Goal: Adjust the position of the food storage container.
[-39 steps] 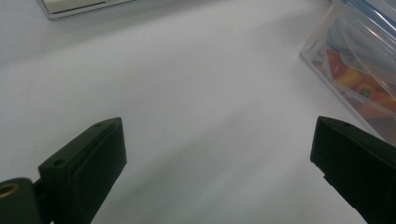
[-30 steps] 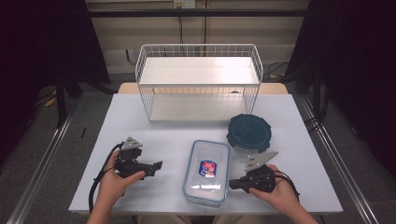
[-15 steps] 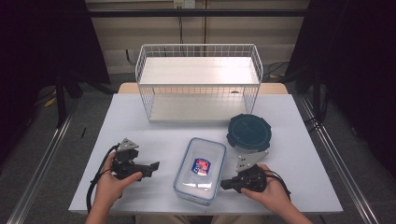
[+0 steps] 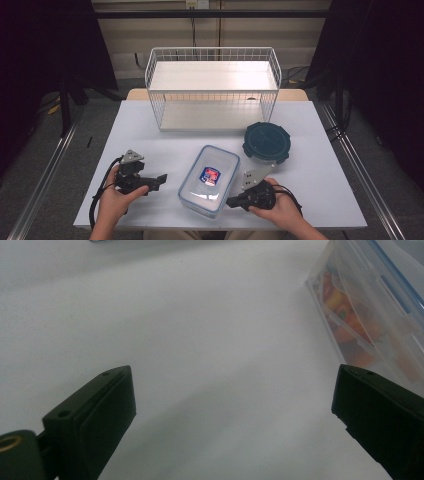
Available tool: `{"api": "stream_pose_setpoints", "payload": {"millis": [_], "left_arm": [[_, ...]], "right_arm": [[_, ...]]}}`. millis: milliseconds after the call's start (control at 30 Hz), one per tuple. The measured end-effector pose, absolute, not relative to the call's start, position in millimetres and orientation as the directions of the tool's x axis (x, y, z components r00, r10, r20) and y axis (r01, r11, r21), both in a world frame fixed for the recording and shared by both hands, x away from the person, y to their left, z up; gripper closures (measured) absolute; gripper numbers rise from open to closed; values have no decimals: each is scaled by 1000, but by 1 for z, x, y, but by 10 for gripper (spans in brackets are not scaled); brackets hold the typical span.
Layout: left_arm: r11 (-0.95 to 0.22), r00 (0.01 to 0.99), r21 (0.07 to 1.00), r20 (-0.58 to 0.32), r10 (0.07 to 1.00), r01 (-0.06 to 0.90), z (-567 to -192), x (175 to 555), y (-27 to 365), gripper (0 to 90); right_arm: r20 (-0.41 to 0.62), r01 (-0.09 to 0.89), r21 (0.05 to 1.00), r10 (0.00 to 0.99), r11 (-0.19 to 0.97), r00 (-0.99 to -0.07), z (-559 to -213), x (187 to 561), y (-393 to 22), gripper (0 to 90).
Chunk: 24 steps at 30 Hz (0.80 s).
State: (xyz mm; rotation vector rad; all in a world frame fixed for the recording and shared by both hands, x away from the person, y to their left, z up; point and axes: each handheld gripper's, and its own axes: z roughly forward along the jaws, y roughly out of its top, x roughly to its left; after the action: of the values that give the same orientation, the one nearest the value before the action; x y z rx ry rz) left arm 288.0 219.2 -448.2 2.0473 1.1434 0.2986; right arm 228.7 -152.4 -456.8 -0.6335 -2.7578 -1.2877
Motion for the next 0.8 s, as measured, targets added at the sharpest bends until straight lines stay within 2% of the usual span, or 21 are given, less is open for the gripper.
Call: {"api": "stream_pose_setpoints", "payload": {"millis": [800], "left_arm": [[-276,537,719,-159,828,638,-445,288,228,38]], "right_arm": [[161,351,763,366,543,-916,-459,240,-101,900]]}}
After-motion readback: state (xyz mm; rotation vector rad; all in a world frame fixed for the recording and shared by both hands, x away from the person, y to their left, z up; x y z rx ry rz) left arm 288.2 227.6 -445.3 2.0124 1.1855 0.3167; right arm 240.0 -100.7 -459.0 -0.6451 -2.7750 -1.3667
